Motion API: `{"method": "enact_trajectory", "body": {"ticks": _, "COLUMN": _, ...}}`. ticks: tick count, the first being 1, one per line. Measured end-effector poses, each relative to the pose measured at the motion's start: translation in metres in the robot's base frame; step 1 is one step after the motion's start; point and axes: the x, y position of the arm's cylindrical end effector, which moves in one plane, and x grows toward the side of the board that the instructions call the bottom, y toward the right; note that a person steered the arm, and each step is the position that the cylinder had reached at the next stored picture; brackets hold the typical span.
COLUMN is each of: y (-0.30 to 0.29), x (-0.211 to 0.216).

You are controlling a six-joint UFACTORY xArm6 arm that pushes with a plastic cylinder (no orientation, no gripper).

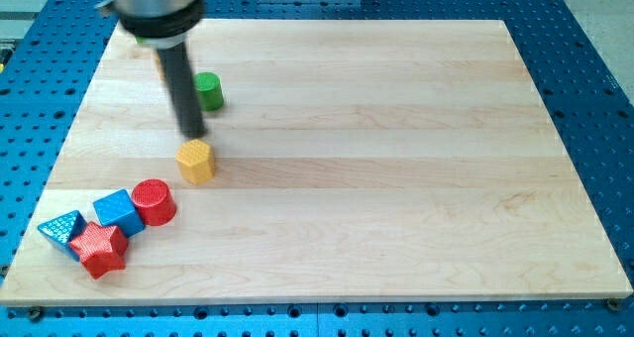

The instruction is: Place the hexagon bottom right to the green circle

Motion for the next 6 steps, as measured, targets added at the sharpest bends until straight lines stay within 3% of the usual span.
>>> {"method": "enact_trajectory", "body": {"ticks": 1, "y": -0.041, "x": 0.045}}
{"method": "enact_trajectory", "body": {"ticks": 2, "y": -0.001, "x": 0.083}}
{"method": "enact_trajectory", "body": {"ticks": 4, "y": 0.053, "x": 0.033}}
{"method": "enact_trajectory", "body": {"ticks": 6, "y": 0.025, "x": 0.035}}
